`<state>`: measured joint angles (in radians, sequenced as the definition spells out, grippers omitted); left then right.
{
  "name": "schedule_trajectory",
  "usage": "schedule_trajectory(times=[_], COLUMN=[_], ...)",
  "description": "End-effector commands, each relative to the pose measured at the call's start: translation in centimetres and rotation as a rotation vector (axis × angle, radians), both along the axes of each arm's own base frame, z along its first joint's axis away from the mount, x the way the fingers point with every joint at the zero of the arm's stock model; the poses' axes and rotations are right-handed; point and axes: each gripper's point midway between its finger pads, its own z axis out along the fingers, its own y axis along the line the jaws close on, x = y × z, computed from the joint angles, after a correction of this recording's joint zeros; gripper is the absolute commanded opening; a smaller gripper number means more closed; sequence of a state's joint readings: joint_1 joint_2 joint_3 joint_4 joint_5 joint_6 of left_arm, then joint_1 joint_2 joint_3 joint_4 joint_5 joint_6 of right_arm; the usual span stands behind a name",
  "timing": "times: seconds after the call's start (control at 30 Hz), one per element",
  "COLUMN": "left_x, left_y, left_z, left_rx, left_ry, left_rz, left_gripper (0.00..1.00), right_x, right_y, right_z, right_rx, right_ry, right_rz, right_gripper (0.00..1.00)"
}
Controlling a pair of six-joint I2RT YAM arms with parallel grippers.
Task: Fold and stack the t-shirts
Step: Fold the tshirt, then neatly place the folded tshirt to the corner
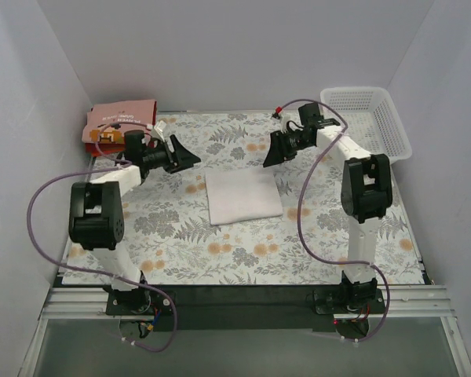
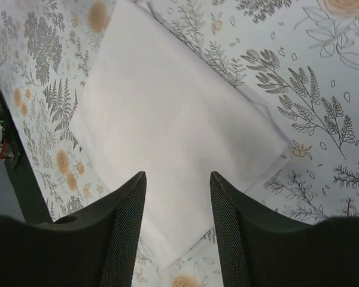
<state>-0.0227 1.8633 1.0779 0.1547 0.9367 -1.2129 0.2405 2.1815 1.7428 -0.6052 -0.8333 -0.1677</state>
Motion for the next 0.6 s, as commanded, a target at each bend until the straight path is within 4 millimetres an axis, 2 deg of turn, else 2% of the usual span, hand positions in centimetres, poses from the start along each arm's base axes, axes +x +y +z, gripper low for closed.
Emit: schedule_trajectory(times=[0.0, 0.03, 0.07, 0.1, 0.13, 0.17, 0.2, 0.23, 0.3, 0.33, 0.4, 0.43, 0.47, 0.53, 0.57], left_x=[-2.4, -3.2, -3.5, -4.8, -5.4, -5.9, -6.8, -7.0, -7.8, -8.3, -8.7, -9.0, -9.1, -9.5, -9.7], left_y=[3.5, 4.1, 5.3, 5.7, 6.1, 7.1, 7.4, 8.0, 9.1, 9.5, 11.0, 11.3, 12.0, 12.2, 12.3], left_z=[3.8, 5.3, 5.4, 4.8, 4.7, 5.7, 5.0, 4.7, 4.5, 4.2, 4.0, 3.5, 3.3, 2.6, 2.4], left_rx=[0.006, 0.012, 0.017, 0.015, 0.018, 0.022, 0.023, 0.046, 0.078, 0.084, 0.082, 0.081, 0.080, 0.081, 0.088], left_ry=[-0.037, -0.065, -0.052, 0.002, 0.018, 0.002, 0.060, 0.078, 0.110, 0.116, 0.135, 0.157, 0.171, 0.208, 0.207], left_rz=[0.070, 0.091, 0.133, 0.153, 0.173, 0.206, 0.230, 0.266, 0.308, 0.318, 0.382, 0.393, 0.414, 0.422, 0.421], left_gripper=[0.64, 0.64, 0.64, 0.64, 0.65, 0.66, 0.69, 0.71, 0.75, 0.76, 0.79, 0.79, 0.79, 0.79, 0.80], right_x=[-1.8, -2.5, -3.5, -4.2, -5.5, -6.4, -7.2, -8.5, -10.0, -11.5, -12.9, -14.3, -14.9, -16.6, -17.1], right_y=[2.3, 3.5, 4.0, 4.7, 6.3, 6.9, 7.7, 9.2, 10.6, 12.0, 13.5, 14.6, 15.1, 16.4, 16.6], right_z=[8.0, 7.7, 8.0, 7.8, 7.2, 6.8, 6.5, 6.1, 5.1, 4.5, 3.3, 2.9, 1.8, 0.7, -0.5], right_rx=[-0.036, -0.110, -0.146, -0.180, -0.246, -0.279, -0.304, -0.343, -0.382, -0.410, -0.443, -0.454, -0.472, -0.499, -0.519], right_ry=[-0.264, -0.320, -0.355, -0.385, -0.437, -0.456, -0.477, -0.511, -0.532, -0.557, -0.579, -0.594, -0.586, -0.600, -0.590], right_rz=[0.046, 0.063, 0.075, 0.095, 0.138, 0.158, 0.180, 0.214, 0.256, 0.292, 0.338, 0.374, 0.394, 0.435, 0.453], right_gripper=[0.55, 0.55, 0.54, 0.54, 0.54, 0.53, 0.53, 0.52, 0.51, 0.51, 0.51, 0.51, 0.51, 0.51, 0.51])
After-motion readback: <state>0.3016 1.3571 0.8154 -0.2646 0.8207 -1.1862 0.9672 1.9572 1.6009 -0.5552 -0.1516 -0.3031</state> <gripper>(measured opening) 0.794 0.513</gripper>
